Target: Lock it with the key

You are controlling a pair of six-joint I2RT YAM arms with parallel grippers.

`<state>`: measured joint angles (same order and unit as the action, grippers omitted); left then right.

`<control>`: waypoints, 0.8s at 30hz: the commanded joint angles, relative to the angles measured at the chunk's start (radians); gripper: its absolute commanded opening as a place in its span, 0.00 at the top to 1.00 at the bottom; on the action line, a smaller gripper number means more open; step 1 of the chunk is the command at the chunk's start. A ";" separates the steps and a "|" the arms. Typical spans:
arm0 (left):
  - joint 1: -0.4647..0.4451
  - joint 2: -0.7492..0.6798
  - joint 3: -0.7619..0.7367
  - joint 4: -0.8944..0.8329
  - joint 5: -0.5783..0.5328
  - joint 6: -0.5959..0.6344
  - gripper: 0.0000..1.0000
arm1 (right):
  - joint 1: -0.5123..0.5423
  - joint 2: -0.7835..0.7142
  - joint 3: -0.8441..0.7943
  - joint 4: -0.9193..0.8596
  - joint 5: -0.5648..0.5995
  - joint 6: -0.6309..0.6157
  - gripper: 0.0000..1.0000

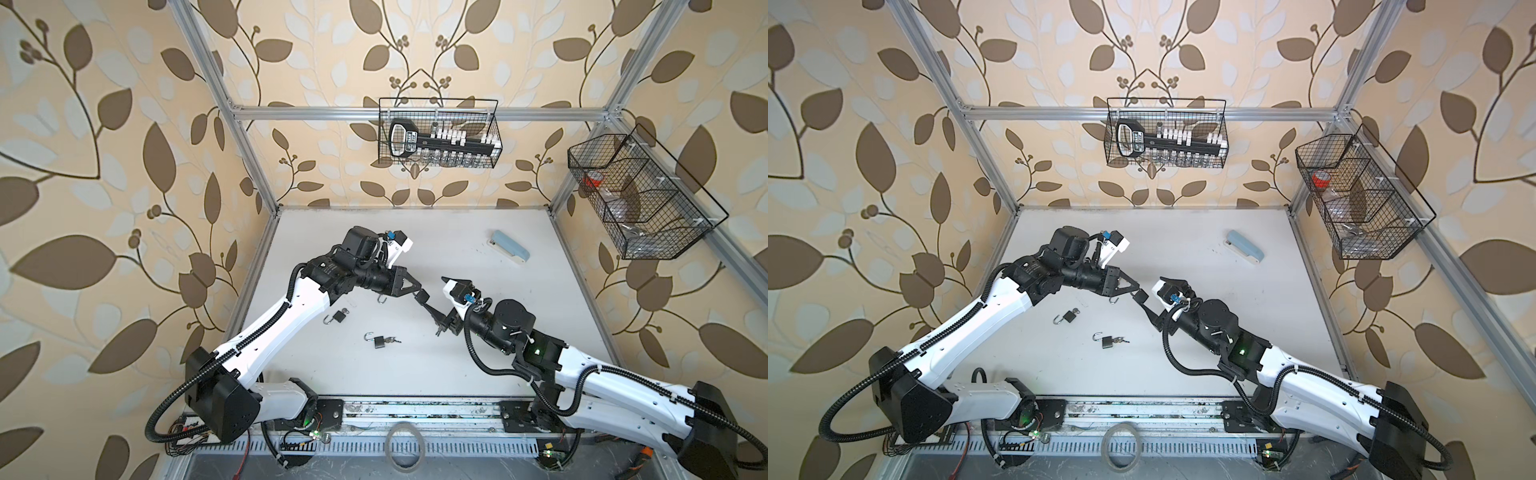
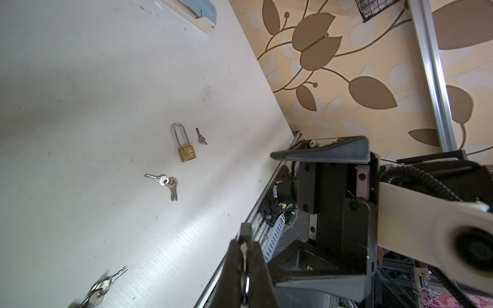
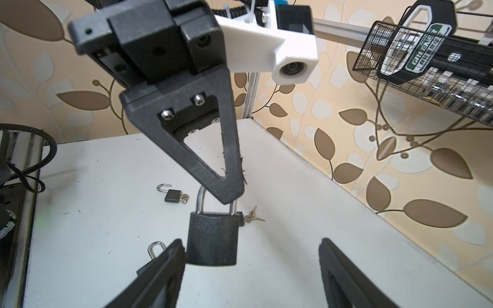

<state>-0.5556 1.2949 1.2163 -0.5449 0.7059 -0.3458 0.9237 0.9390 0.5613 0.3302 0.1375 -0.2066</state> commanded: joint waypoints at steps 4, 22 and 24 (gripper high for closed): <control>0.000 -0.013 0.034 0.036 -0.025 -0.005 1.00 | -0.004 0.046 0.046 -0.029 -0.058 0.005 0.27; -0.002 0.003 0.042 0.035 -0.017 0.007 1.00 | -0.004 0.122 0.103 -0.033 -0.076 0.072 0.47; -0.003 0.003 0.045 0.036 -0.016 0.007 1.00 | -0.004 0.133 0.109 -0.033 -0.081 0.073 0.47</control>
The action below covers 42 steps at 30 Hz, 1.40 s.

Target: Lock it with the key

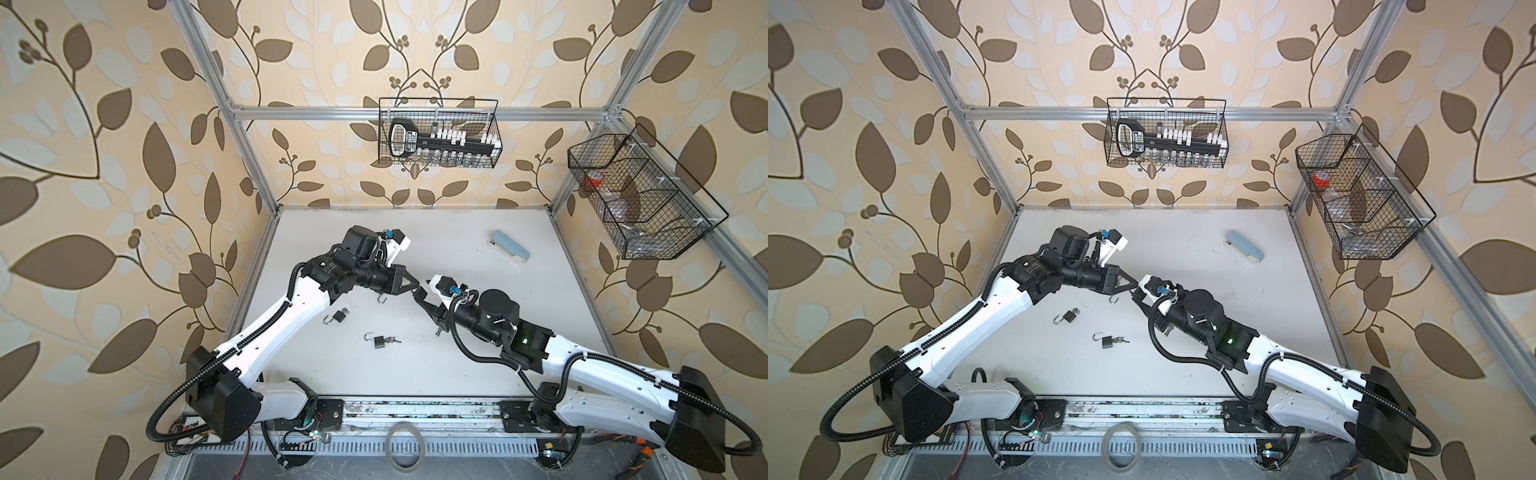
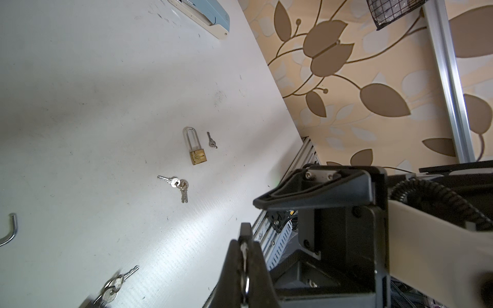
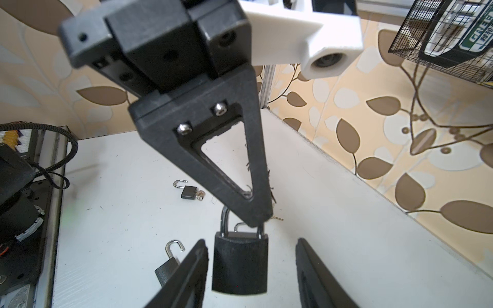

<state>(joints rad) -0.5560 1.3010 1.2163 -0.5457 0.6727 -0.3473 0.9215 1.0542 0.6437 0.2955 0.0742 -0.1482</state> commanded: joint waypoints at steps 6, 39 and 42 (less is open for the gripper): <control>-0.001 0.004 0.056 0.027 0.018 0.014 1.00 | -0.001 0.038 0.040 0.004 -0.028 0.018 0.55; 0.339 -0.210 -0.202 0.027 -0.285 -0.110 0.01 | 0.171 0.275 0.047 -0.307 0.340 0.841 1.00; 0.351 -0.226 -0.227 0.017 -0.305 -0.122 0.01 | 0.171 0.344 0.051 -0.318 0.344 0.891 1.00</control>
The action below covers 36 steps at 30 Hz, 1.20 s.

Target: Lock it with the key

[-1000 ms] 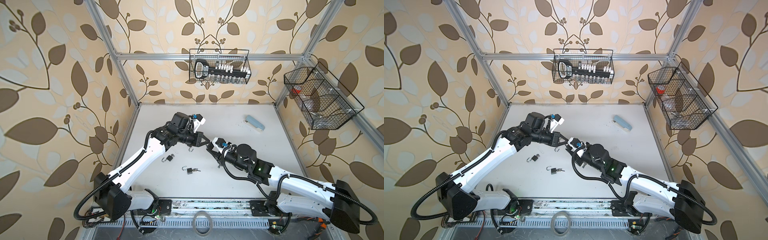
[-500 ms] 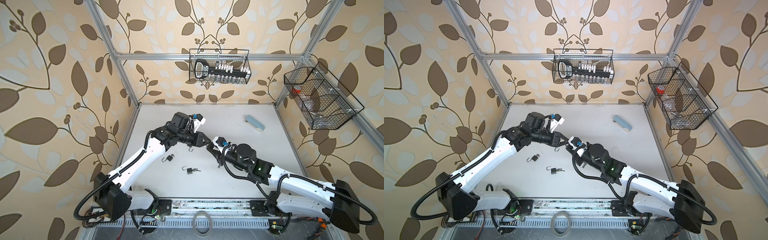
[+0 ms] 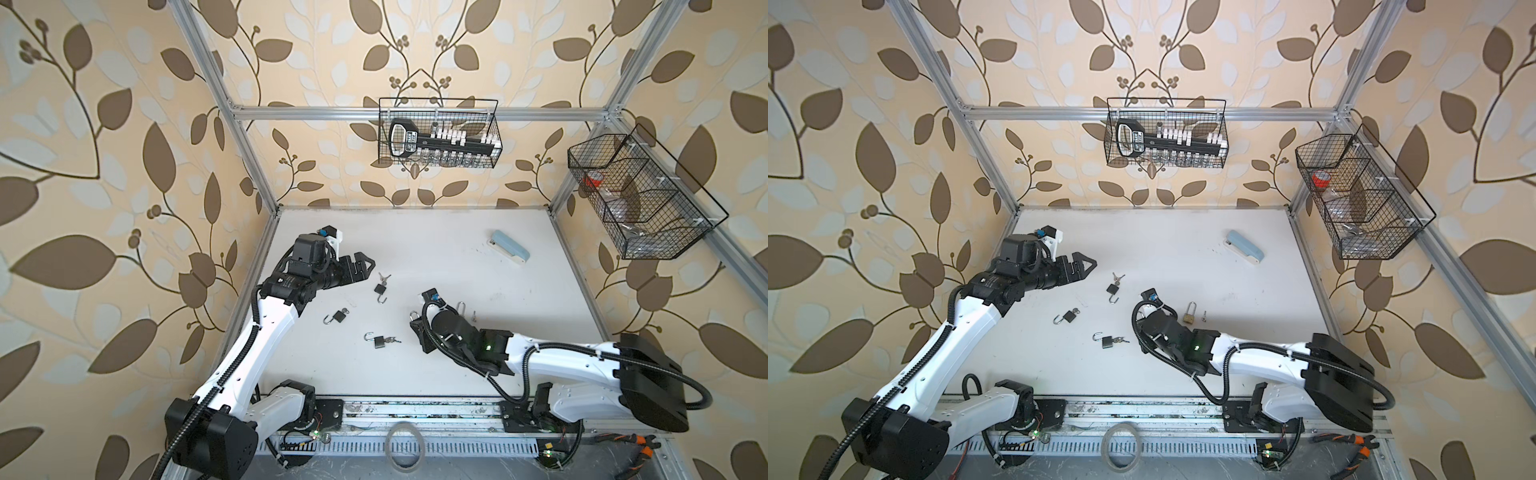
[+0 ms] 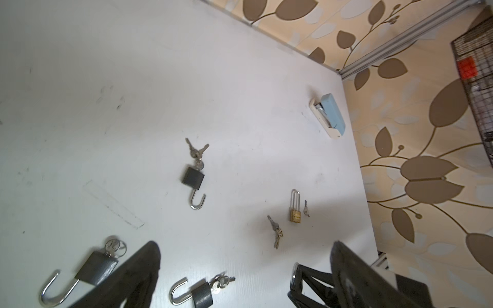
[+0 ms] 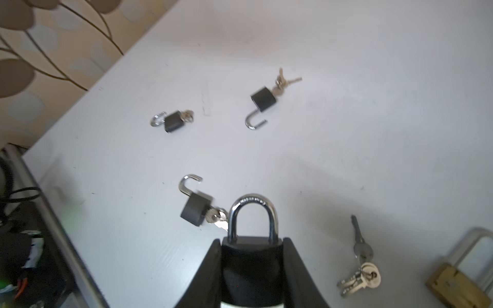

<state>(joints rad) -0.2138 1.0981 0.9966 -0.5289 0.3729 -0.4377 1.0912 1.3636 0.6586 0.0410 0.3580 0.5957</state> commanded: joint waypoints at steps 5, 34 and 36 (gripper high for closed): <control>0.017 -0.047 -0.014 -0.012 -0.019 -0.008 0.01 | -0.030 0.138 0.073 -0.098 0.051 0.143 1.00; 0.022 -0.023 -0.003 -0.025 0.010 -0.005 0.01 | -0.105 0.305 0.085 -0.067 0.055 0.095 0.93; 0.022 -0.021 -0.003 -0.024 0.014 -0.010 0.01 | -0.106 0.304 0.075 -0.062 0.056 0.098 0.88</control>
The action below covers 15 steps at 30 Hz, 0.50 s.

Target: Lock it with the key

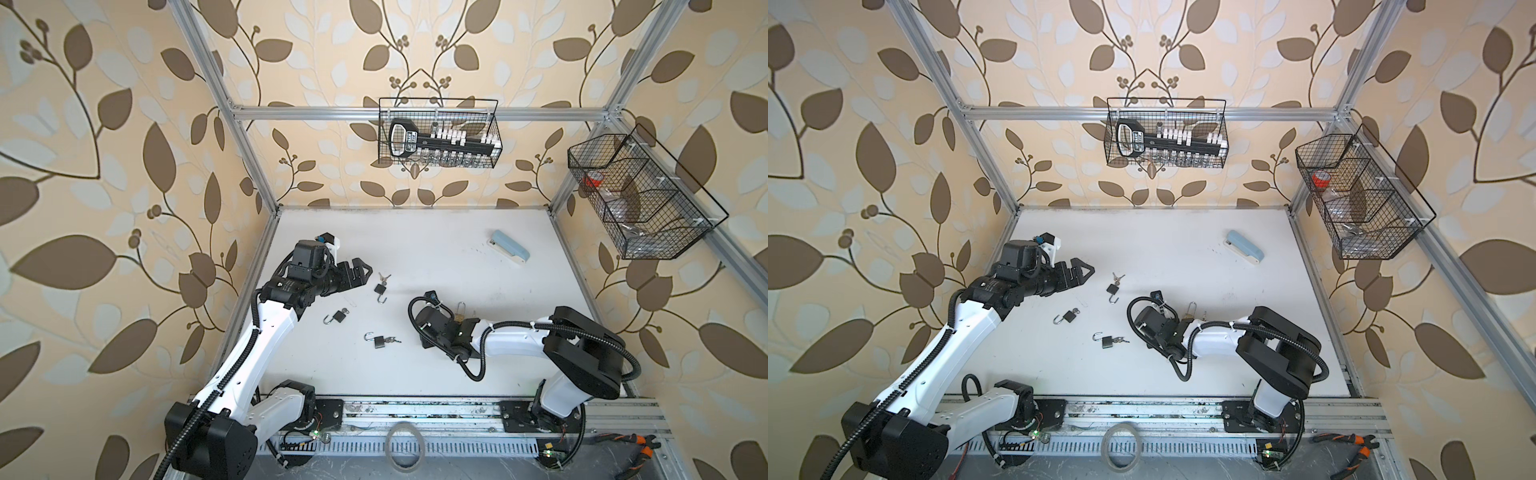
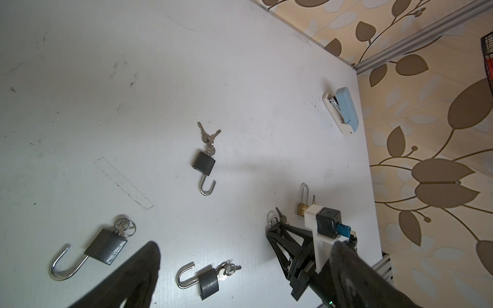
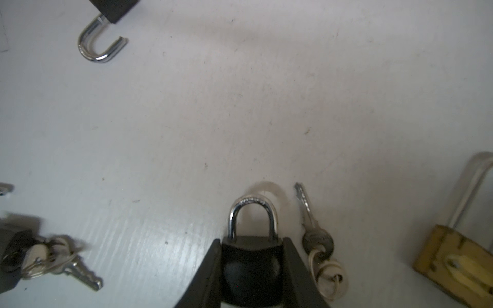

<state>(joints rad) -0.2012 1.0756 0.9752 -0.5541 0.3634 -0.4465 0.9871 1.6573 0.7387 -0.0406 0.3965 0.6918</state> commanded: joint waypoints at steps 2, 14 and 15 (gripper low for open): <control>0.009 0.003 0.018 0.002 0.024 -0.003 0.01 | -0.001 0.008 -0.014 0.021 0.015 0.002 0.80; 0.009 0.012 0.025 0.001 0.033 -0.017 0.01 | -0.002 -0.007 -0.029 0.036 0.012 -0.008 0.52; 0.009 0.011 0.025 0.000 0.032 -0.017 0.01 | -0.001 -0.013 -0.027 0.035 0.014 -0.011 0.52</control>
<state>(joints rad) -0.2012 1.0897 0.9752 -0.5545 0.3676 -0.4511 0.9871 1.6569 0.7269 -0.0067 0.3969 0.6857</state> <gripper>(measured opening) 0.989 0.482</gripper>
